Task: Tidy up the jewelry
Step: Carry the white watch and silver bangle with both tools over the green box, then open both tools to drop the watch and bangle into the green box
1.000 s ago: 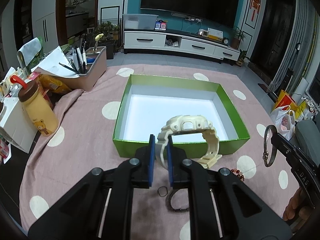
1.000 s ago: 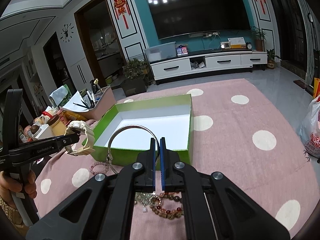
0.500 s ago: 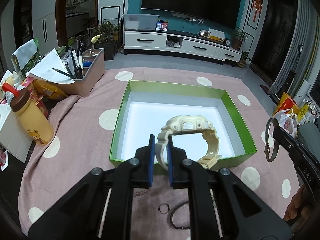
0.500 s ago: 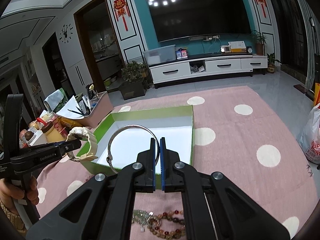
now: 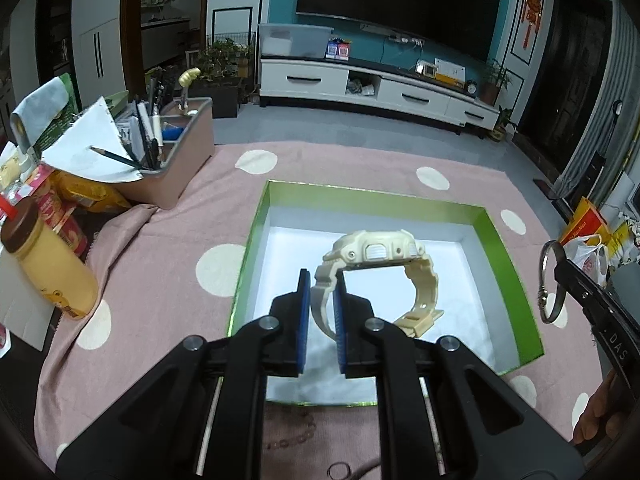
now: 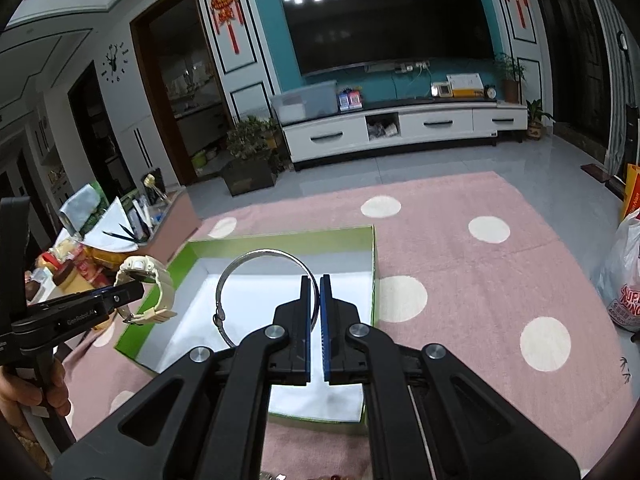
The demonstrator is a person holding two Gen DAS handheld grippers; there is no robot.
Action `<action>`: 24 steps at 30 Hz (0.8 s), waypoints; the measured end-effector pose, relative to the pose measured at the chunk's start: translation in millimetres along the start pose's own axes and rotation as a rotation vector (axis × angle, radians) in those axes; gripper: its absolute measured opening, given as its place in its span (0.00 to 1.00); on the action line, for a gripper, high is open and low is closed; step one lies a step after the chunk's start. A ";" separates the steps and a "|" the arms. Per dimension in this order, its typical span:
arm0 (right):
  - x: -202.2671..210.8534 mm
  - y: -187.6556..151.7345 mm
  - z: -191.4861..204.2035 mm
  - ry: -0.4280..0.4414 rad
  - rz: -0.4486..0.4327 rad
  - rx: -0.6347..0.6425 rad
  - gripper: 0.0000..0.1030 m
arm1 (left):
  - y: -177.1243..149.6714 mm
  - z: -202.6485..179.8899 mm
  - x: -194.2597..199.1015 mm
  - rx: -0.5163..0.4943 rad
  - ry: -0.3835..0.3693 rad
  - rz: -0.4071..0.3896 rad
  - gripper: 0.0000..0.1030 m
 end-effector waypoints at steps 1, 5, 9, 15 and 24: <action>-7.1 -2.3 -2.7 -0.005 0.017 -0.006 0.03 | -1.6 -2.1 -6.1 -0.008 0.003 0.011 0.10; -30.4 -18.9 -7.0 -0.024 0.093 -0.013 0.03 | -11.3 -6.3 -27.4 -0.037 0.032 0.054 0.10; -45.1 -34.6 -9.2 -0.038 0.150 -0.011 0.04 | -24.6 -6.9 -47.2 -0.068 0.073 0.100 0.10; -52.1 -42.7 -10.8 -0.041 0.197 -0.019 0.14 | -34.0 -8.1 -53.5 -0.085 0.102 0.129 0.17; -14.2 -31.7 1.2 -0.022 0.105 -0.003 0.37 | -26.8 -13.3 -21.0 -0.099 0.109 0.063 0.48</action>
Point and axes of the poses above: each gripper's, at about its wrist camera, not at the fingertips, and x roughly against the way its jaws point, z to its left, y to its top, the point moved 8 cm from there along -x, roughly the way its jaws point, and after that the axes turned 12 degrees about y, right-handed, at the moved point
